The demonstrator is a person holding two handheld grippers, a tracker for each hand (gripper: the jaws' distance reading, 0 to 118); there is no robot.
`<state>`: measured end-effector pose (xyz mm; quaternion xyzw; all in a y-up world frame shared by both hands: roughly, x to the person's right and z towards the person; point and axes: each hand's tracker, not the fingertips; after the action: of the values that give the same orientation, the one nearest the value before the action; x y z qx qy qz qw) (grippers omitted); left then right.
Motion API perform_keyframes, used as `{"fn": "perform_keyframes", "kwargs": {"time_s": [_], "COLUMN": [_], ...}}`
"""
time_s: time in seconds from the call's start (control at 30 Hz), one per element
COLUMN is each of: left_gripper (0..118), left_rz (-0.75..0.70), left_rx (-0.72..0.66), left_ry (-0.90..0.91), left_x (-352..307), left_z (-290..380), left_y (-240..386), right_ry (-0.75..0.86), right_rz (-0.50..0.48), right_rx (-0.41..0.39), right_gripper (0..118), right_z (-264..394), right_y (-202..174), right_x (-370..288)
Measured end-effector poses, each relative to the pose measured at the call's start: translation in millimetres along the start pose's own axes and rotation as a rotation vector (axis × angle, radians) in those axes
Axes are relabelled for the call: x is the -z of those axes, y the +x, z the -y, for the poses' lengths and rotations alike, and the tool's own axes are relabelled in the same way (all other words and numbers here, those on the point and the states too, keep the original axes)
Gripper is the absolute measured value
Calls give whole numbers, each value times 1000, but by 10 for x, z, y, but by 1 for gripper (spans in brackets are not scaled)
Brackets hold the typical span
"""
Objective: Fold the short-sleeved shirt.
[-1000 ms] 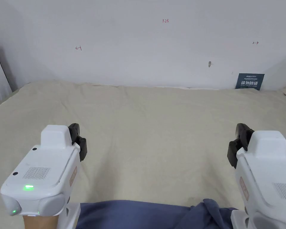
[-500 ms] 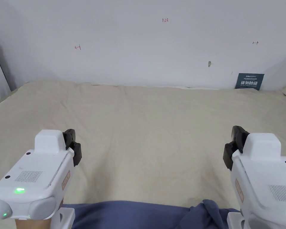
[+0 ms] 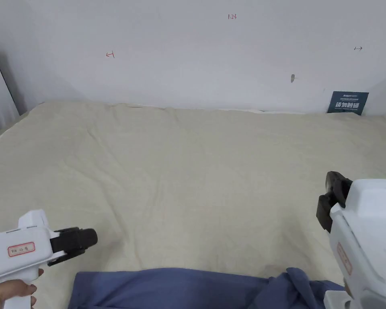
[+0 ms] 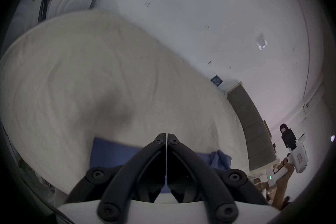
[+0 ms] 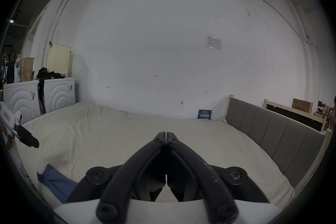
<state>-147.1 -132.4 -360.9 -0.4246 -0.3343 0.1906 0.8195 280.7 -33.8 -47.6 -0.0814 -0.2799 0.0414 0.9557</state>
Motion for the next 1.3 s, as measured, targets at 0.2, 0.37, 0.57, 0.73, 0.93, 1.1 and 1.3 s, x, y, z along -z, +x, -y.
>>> {"fn": "perform_keyframes", "kwargs": {"time_s": [0.2, 0.37, 0.57, 0.73, 0.93, 1.1, 1.3], "left_gripper": [5, 79, 101, 87, 78, 53, 10], "left_rz": [-68, -90, -76, -68, -71, -81, -99], "left_rx": [-70, -135, -161, -158, -130, -96, -70], "left_ry": [-78, -126, -169, -230, -245, -256, -267], "left_x": [60, 150, 363, 587, 738, 812, 893], "left_z": [92, 238, 353, 439, 458, 489, 536], "left_y": [-595, -935, -1066, -1071, -1225, -1150, -1148], "right_ry": [-23, -64, -107, -130, -151, -165, -172], "right_rz": [-2, -12, -22, -22, -6, 3, 9], "right_rx": [-18, -27, -39, -50, -56, -41, -29], "right_gripper": [2, 2, 2, 2, 2, 2, 2], "right_z": [17, 84, 186, 238, 277, 317, 338], "right_y": [-106, -200, -325, -350, -263, -197, -141], "right_x": [96, 212, 343, 396, 432, 437, 409]}}
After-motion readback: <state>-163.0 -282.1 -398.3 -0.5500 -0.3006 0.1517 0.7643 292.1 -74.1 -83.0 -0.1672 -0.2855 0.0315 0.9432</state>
